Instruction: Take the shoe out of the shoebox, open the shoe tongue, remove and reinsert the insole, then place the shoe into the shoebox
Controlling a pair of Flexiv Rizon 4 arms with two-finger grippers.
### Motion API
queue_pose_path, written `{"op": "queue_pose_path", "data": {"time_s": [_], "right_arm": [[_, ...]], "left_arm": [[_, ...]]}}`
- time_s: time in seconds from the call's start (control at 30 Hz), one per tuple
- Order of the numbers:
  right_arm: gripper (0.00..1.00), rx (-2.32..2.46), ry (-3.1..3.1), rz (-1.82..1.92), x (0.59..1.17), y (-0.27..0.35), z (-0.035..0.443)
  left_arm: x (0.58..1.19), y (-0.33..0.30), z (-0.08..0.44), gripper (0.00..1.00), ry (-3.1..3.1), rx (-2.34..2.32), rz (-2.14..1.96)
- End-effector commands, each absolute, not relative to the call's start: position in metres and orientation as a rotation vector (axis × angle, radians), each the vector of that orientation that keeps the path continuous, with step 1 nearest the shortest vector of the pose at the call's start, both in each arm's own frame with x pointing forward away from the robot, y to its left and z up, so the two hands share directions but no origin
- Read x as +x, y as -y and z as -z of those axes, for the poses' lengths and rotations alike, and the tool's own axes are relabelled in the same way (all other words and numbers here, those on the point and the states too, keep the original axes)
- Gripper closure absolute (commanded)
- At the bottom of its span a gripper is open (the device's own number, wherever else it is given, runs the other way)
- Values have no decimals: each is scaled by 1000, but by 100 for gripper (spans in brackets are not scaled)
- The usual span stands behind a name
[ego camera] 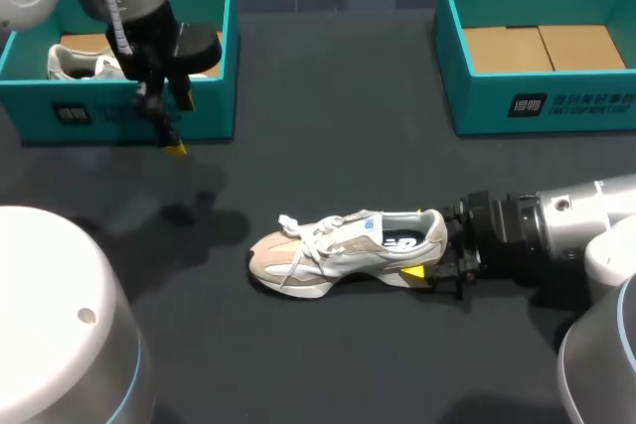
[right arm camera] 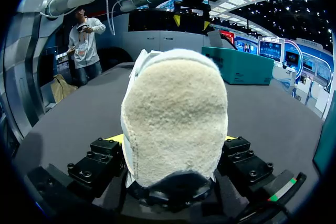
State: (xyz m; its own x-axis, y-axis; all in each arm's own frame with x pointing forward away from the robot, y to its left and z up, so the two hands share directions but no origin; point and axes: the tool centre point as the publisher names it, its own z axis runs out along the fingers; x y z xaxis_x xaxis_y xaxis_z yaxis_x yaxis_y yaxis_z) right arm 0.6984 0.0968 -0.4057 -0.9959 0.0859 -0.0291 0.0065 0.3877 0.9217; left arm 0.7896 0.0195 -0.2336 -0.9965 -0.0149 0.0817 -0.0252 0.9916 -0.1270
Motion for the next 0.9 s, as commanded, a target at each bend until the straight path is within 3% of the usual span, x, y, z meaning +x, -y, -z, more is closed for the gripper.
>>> {"op": "queue_pose_path", "data": {"time_s": [0.03,0.33,0.9], "right_arm": [[100,88,-2557,-1692,697,-97,405],[100,88,-2557,-1692,697,-97,405],[100,88,-2557,-1692,697,-97,405]], "left_arm": [[788,-21,234,0,3058,29,-200],[788,-21,234,0,3058,29,-200],[719,31,229,0,2926,813,-40]]}}
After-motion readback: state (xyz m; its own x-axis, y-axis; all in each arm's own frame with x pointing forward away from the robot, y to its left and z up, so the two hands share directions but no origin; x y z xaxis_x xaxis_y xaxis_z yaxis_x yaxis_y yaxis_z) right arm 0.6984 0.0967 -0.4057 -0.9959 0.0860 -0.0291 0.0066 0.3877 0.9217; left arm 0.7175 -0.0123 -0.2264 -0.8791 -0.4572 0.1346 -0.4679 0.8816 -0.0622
